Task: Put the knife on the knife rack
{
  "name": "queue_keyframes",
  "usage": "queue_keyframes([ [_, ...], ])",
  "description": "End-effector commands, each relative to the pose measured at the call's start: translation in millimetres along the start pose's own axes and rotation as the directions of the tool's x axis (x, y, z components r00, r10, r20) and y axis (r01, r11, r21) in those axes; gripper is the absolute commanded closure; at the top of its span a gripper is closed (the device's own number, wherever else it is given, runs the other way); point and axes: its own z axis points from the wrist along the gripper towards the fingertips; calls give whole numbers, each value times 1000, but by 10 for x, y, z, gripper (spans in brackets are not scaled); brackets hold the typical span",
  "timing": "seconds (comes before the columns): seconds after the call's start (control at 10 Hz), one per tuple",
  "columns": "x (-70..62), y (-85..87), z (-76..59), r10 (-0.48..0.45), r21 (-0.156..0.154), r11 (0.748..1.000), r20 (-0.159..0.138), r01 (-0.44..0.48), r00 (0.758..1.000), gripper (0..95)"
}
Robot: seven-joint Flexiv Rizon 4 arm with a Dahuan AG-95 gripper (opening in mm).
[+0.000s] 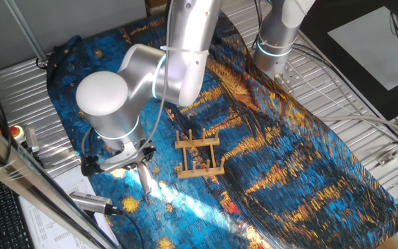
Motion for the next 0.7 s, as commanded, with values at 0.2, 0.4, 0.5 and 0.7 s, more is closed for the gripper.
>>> queue_keyframes([
  [0.2,1,32,-26,-2,-25,1000,-2,2,1000,950],
  [0.4,0,140,-120,5,-34,999,1,-5,1000,950],
  [0.5,-22,166,-159,4,-38,999,2,-4,1000,950],
  [0.7,-95,237,-225,18,-43,999,-1,-18,1000,950],
])
